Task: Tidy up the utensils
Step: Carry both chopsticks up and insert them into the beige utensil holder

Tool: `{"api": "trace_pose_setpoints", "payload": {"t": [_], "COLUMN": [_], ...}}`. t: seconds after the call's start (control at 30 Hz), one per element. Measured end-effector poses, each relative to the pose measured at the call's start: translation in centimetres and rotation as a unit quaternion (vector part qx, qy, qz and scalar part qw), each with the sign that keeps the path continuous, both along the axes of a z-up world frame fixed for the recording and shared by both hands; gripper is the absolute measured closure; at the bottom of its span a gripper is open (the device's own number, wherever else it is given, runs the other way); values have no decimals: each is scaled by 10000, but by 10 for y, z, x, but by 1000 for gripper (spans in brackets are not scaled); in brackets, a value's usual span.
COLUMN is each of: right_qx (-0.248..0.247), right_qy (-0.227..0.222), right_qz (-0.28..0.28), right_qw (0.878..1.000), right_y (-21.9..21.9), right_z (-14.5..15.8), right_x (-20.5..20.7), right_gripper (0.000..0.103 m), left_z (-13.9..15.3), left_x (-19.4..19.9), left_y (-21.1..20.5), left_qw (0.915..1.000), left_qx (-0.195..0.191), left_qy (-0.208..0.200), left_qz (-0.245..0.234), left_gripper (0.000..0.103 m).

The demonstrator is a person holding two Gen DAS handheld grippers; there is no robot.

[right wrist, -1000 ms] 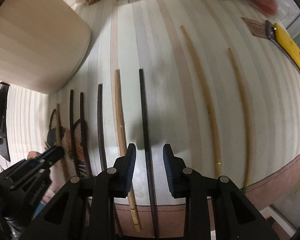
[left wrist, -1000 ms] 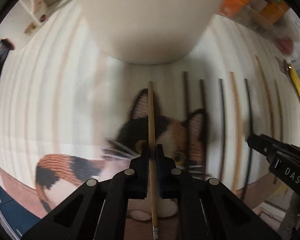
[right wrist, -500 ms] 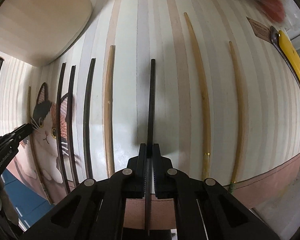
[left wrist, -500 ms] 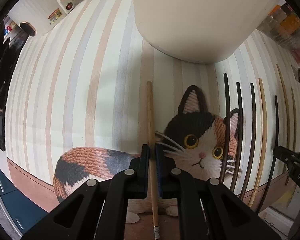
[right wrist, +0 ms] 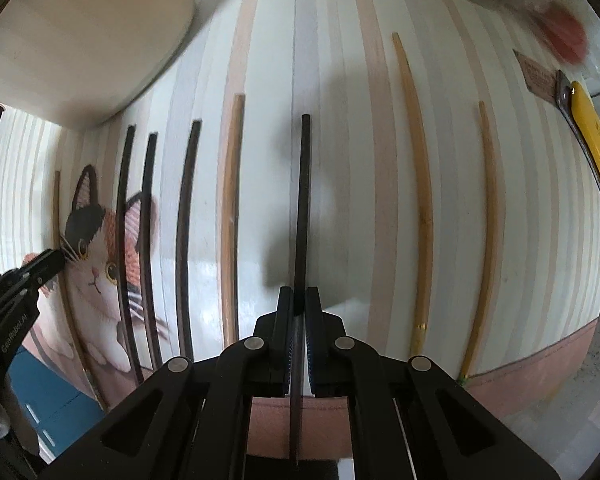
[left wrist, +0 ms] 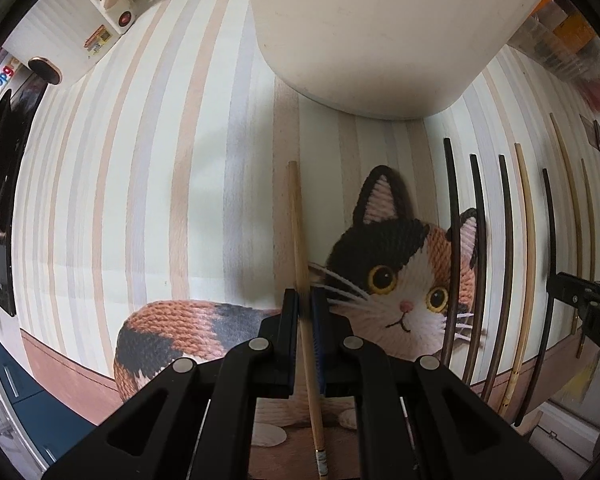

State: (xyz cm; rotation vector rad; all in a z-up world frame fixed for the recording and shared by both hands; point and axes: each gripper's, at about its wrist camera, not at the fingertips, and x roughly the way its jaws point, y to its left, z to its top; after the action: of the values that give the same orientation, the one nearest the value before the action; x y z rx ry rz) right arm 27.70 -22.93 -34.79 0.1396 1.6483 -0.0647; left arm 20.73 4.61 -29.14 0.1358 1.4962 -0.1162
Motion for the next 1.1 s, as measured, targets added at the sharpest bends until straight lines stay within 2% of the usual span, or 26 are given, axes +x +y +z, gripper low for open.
{"api": "trace_pose_setpoints", "payload": {"t": [0.13, 0.2, 0.27, 0.37, 0.5, 0.57, 0.87, 1.1], "right_qx": [-59, -80, -98, -248, -255, -288, -149, -217], "right_qy": [98, 143, 188, 205, 84, 10, -343, -918], "right_qz": [115, 117, 177, 279, 56, 10, -315, -263], "right_qw": [9999, 9998, 9996, 9991, 9996, 9996, 9988, 9952], "right_y": [1, 3, 8, 21, 22, 17, 1, -2], "right_z": [-3, -4, -6, -8, -6, -1, 9, 48], "right_x": [3, 2, 3, 5, 6, 3, -10, -19], "right_gripper": [95, 92, 82, 79, 85, 97, 97, 97], "left_z": [1, 0, -1, -1, -1, -1, 16, 51], "left_x": [2, 2, 3, 5, 5, 4, 2, 2], "left_y": [1, 0, -2, -3, -3, -3, -3, 6], "left_qw": [10000, 9999, 9999, 9999, 9999, 9999, 9995, 9966], "left_qx": [27, 78, 84, 77, 98, 109, 173, 222], "left_qy": [19, 29, 55, 78, 28, 8, -261, -791], "left_qz": [-17, -68, -64, -37, -30, -14, -46, 62], "left_gripper": [98, 98, 98, 98, 98, 99, 99, 99]}}
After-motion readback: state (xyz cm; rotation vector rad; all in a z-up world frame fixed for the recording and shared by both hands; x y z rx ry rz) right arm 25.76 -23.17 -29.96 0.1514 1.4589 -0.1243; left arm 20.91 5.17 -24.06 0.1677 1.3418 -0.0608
